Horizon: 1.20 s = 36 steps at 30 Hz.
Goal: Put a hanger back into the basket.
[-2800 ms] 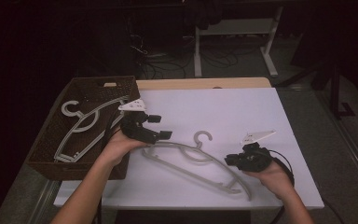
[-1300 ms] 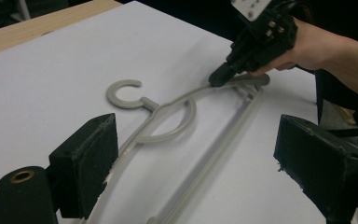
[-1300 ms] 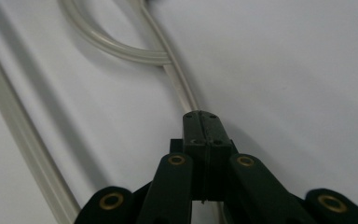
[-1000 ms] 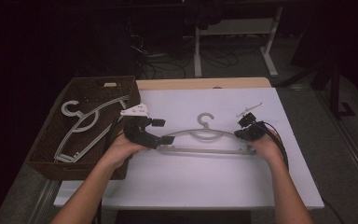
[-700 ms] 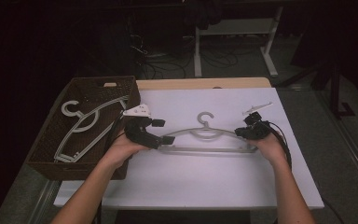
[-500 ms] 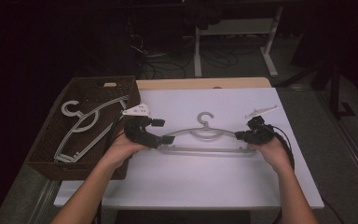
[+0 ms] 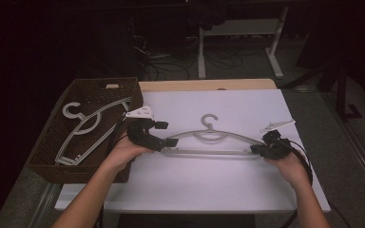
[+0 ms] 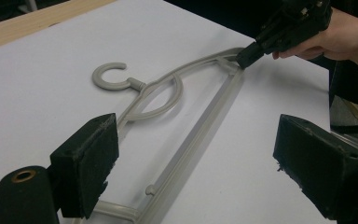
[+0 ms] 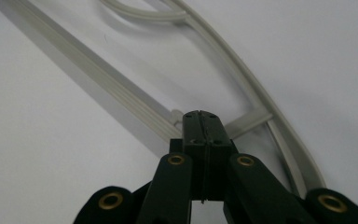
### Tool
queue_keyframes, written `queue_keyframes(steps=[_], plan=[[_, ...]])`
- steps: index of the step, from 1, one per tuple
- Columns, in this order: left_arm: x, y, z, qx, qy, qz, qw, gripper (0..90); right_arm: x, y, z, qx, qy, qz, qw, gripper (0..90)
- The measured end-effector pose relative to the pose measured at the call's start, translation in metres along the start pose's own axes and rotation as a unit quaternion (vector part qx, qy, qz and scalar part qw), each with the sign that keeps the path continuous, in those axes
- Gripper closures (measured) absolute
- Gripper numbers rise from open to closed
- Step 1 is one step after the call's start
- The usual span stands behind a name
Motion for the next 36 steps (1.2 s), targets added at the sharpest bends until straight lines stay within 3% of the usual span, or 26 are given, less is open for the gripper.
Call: queue_keyframes(steps=[6, 13, 25, 36], plan=[[0.0, 0.0, 0.0, 0.001, 0.003, -0.001, 1.0, 13.8, -0.002, -0.005, 0.001, 0.008, -0.001, 0.004, 1.0, 89.0], [0.005, -0.002, 0.007, 0.014, 0.026, -0.001, 0.9996, 13.9, 0.0, -0.008, 0.003, 0.019, 0.004, 0.005, 0.9998, 89.1], [0.016, 0.002, 0.06, 0.056, 0.059, 0.0, 0.9967, 14.0, 0.0, -0.01, 0.005, 0.022, 0.01, 0.004, 0.9997, 89.2], [0.049, 0.0, 0.095, 0.088, 0.09, 0.024, 0.9918, 15.3, 0.0, -0.01, 0.004, 0.021, 0.011, 0.003, 0.9997, 89.2]])
Point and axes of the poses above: each handheld gripper's, and its own axes: z roughly forward along the jaws, y roughly out of its top, x roughly to its left, the point moved 10 cm from there along z, roughly forward along the jaws, and after that the axes turned 10 degrees about -z, right-handed, at the moved point
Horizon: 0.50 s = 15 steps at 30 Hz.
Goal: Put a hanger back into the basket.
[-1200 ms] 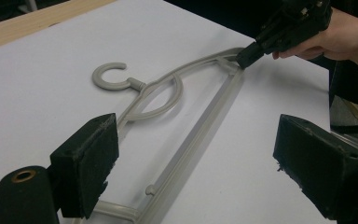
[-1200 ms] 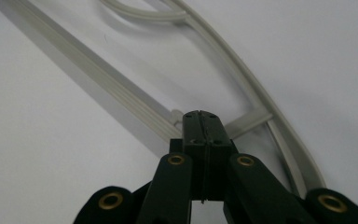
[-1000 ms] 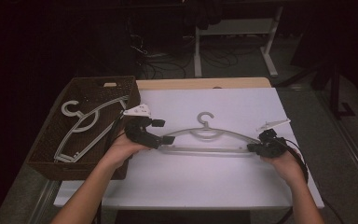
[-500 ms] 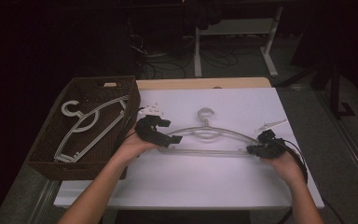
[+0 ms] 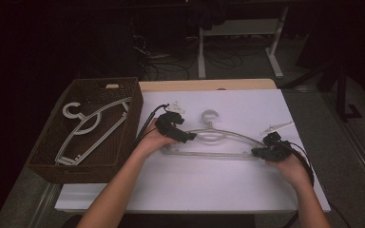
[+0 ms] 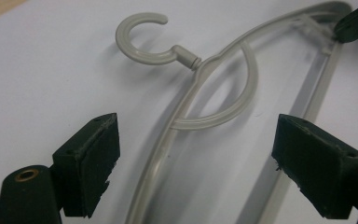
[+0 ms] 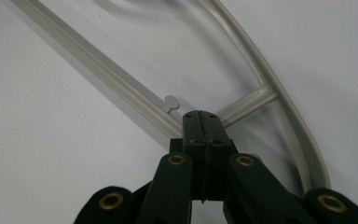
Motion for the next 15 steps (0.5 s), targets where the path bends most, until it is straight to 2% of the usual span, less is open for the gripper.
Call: queue_keyframes(steps=[2, 5, 8, 10, 11, 15], plan=[[0.005, -0.002, 0.006, 0.011, 0.01, 0.011, 0.9998, 15.9, 0.0, 0.0, 0.0, 0.0, 0.0, -0.001, 1.0, 89.2], [0.012, -0.005, 0.013, 0.019, 0.016, 0.013, 0.9996, 19.6, 0.0, 0.0, 0.0, 0.001, -0.001, 0.0, 1.0, 89.2], [0.017, -0.012, 0.018, 0.038, 0.02, 0.022, 0.9988, 23.8, 0.0, 0.0, 0.001, 0.001, -0.001, -0.001, 1.0, 89.2], [0.019, -0.015, 0.02, 0.045, 0.019, 0.024, 0.9985, 29.2, 0.0, 0.0, 0.001, 0.001, -0.001, -0.002, 1.0, 89.2], [0.021, -0.019, 0.025, 0.056, 0.02, 0.028, 0.9978, 31.9, 0.0, 0.0, 0.001, 0.001, -0.001, -0.001, 1.0, 89.2], [0.022, -0.019, 0.029, 0.054, 0.022, 0.039, 0.9975, 40.7, 0.0, 0.0, 0.001, 0.001, -0.001, -0.002, 1.0, 89.2]])
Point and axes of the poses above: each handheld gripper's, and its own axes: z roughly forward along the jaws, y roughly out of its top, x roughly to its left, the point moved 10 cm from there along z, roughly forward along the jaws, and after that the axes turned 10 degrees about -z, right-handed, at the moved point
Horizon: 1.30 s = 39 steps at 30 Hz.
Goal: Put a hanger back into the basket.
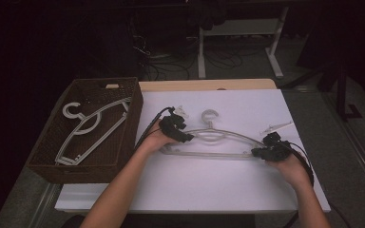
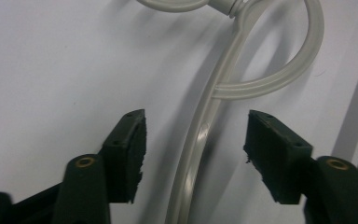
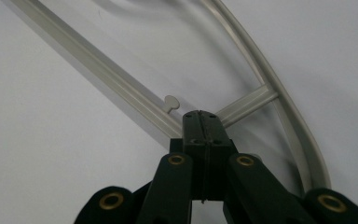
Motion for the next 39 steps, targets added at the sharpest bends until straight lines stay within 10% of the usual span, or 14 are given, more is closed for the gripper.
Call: queue_keyframes(steps=[24, 39], plan=[[-0.005, 0.0, 0.008, 0.023, 0.004, 0.076, 0.9968, 76.8, 0.0, -0.001, -0.001, -0.001, 0.006, 0.003, 1.0, 89.2], [-0.017, -0.011, -0.005, 0.016, -0.021, 0.031, 0.9992, 82.0, 0.0, 0.013, -0.01, -0.046, 0.011, 0.001, 0.9989, 84.6]])
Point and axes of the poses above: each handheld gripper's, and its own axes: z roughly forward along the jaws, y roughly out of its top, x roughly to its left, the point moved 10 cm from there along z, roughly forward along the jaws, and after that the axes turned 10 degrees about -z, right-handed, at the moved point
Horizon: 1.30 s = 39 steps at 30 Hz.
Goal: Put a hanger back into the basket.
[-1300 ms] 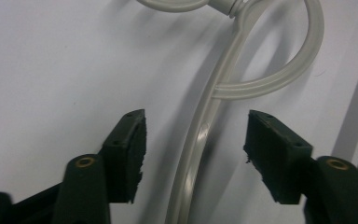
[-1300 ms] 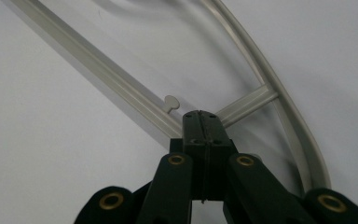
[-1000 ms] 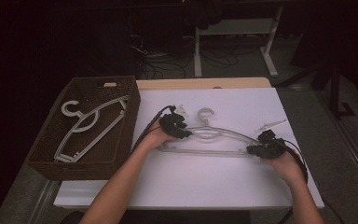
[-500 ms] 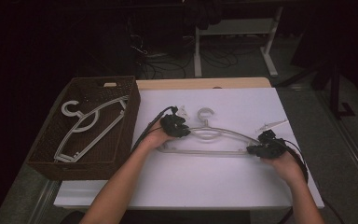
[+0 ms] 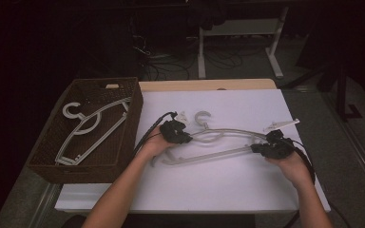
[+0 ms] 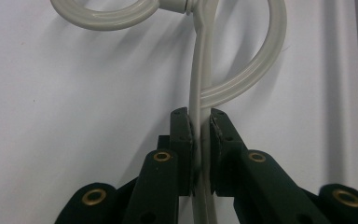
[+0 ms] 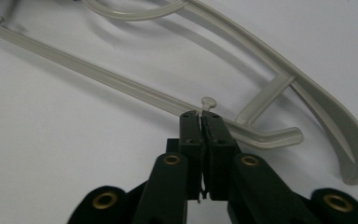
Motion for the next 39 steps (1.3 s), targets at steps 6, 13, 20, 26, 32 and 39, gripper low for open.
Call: queue_keyframes(steps=[6, 13, 20, 26, 32, 39], plan=[[0.003, 0.016, -0.024, -0.032, 0.027, -0.035, 0.9985, 82.1, 0.012, 0.008, -0.004, -0.021, 0.006, -0.008, 0.9997, 62.6], [0.009, 0.031, -0.057, -0.056, 0.051, -0.07, 0.9947, 82.2, 0.022, 0.007, -0.008, -0.039, -0.001, -0.023, 0.999, 35.8], [0.012, 0.05, -0.105, -0.095, 0.063, -0.121, 0.9861, 82.2, 0.022, 0.01, -0.007, -0.056, -0.002, -0.024, 0.9981, 14.5], [0.013, 0.061, -0.14, -0.109, 0.08, -0.121, 0.9833, 82.2, 0.023, 0.012, -0.007, -0.065, -0.011, -0.03, 0.9974, 11.0], [0.023, 0.065, -0.181, -0.124, 0.097, -0.112, 0.9811, 82.2, 0.022, 0.014, -0.007, -0.074, -0.015, -0.033, 0.9966, 8.2], [0.046, 0.047, -0.228, -0.137, 0.133, -0.118, 0.9745, 82.2, 0.022, 0.017, -0.006, -0.079, -0.017, -0.034, 0.9961, 5.3]])
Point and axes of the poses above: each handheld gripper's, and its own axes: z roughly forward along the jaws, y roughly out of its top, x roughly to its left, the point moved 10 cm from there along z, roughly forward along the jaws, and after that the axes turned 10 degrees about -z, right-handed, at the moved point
